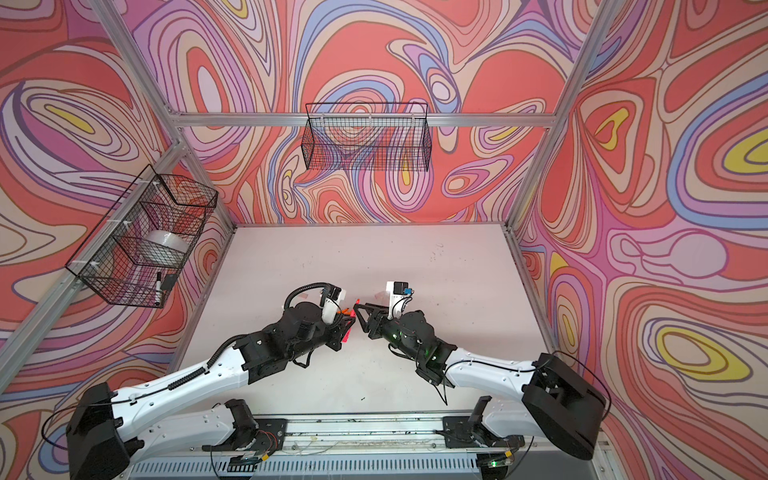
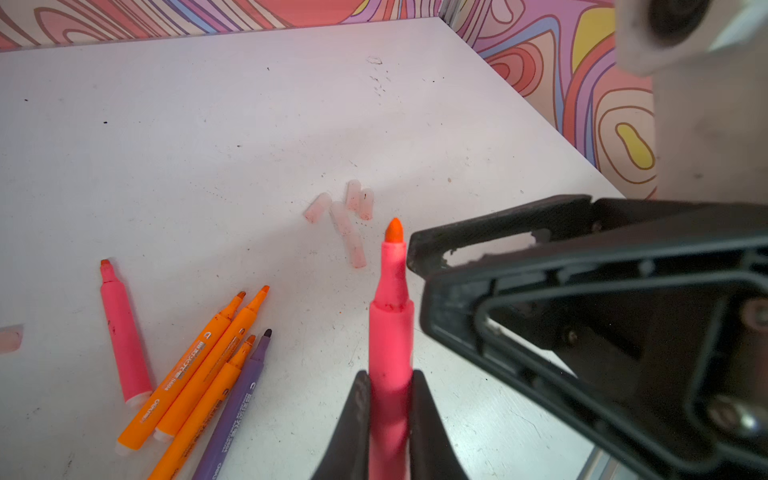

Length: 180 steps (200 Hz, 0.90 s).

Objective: Insert the pens into the pen caps

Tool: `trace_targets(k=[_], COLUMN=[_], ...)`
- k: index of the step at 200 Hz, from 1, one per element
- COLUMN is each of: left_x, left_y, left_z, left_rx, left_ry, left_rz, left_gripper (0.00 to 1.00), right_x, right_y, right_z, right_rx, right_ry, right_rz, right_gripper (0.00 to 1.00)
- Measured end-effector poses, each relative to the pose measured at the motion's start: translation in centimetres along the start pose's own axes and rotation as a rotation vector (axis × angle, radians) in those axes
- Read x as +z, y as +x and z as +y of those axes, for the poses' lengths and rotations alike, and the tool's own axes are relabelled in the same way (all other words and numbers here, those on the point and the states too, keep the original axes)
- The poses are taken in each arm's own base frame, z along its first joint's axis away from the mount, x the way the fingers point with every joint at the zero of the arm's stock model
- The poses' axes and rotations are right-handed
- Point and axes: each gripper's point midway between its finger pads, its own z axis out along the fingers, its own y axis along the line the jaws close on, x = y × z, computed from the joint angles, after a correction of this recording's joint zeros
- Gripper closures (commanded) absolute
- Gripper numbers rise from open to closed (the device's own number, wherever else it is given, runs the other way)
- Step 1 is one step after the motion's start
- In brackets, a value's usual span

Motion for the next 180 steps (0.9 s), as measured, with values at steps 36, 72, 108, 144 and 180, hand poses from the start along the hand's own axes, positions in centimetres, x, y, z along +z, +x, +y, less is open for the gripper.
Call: trace_targets(k=[36,72,108,144,180], left_x=[0.0,0.3,0.6,0.6,0.6], left_y=[0.0,-0.2,0.0,-0.5,-0.6], left_z=[0.0,-0.1,-0.1,-0.4,-0.2], left_rx=[0.016,0.023,0.037,0.043,0.039], left_ry=[0.0,0.003,0.003,0.012,0.002], left_rz=[0.0,-0.007,0.001,-0.012,-0.018], left_gripper=[1.0,1.0,1.0,1.0,1.0], right_x=[0.6,1.3,1.6,1.7,1.6], right_y=[0.2,0.8,0.9,0.6,0.5], right_z=[0.0,0.3,0.3,0.2,0.2], right_rx=[0.021,0.033,0.038,0.041,0.036], right_ry=[-0.001,-0.008,-0.003,0.009,0.012], right_rz=[0.002,0.015,0.018,0.001,-0.004], right_gripper=[0.55,0.6,0.72,0.91,0.98])
